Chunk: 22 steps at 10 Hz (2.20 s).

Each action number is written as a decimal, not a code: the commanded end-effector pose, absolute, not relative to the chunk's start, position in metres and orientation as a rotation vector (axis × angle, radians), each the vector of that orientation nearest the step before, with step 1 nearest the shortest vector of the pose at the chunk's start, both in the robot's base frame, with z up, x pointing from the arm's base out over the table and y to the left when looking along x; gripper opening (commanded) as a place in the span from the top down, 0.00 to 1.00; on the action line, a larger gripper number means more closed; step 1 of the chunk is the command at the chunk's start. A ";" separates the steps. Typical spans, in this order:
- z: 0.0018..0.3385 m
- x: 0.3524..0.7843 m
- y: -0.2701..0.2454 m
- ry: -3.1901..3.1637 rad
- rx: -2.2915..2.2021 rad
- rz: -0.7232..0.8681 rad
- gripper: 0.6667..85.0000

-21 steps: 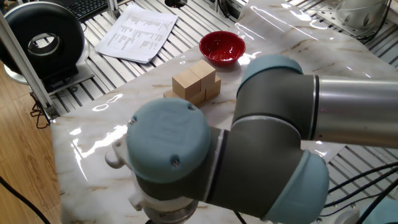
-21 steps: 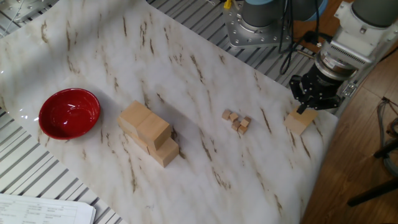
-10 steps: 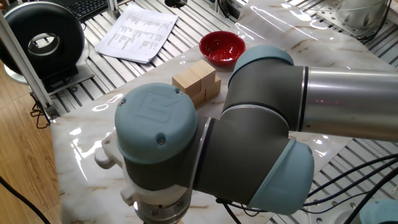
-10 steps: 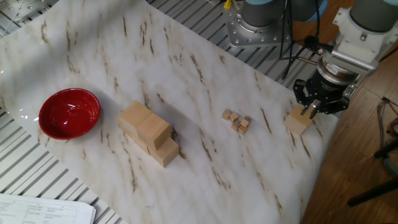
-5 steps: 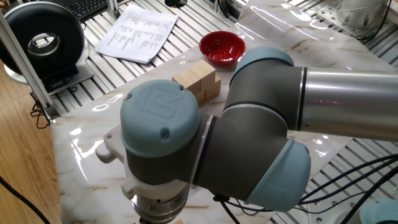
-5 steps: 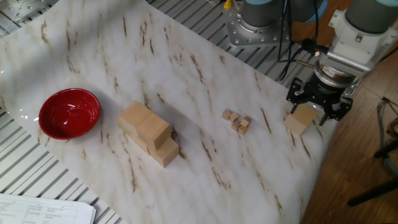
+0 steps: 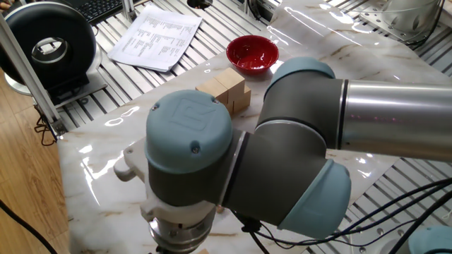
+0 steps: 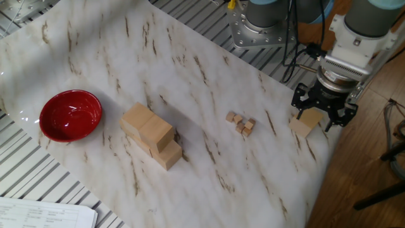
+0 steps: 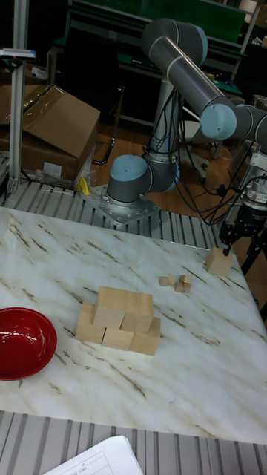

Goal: Stack the blocks into a pyramid shape

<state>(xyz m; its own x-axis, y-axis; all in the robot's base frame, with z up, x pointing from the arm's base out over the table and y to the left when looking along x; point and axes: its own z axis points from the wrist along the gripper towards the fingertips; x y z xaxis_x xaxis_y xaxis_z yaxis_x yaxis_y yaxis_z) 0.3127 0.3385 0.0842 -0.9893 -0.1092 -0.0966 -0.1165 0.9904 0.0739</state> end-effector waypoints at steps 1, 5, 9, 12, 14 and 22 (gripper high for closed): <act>0.078 0.311 0.322 3.041 -0.230 0.066 0.21; 0.070 0.316 0.314 3.021 -0.271 0.042 0.21; 0.062 0.314 0.317 3.024 -0.263 0.074 0.21; 0.059 0.314 0.322 3.023 -0.254 0.107 0.20; 0.057 0.314 0.326 3.020 -0.262 0.129 0.19; 0.044 0.315 0.323 3.017 -0.260 0.122 0.18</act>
<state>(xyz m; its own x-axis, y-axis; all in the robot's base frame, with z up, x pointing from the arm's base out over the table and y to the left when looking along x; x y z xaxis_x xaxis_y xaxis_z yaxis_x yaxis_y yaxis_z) 0.3151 0.3227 0.0473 -0.9778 -0.1729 -0.1183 -0.1809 0.9816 0.0605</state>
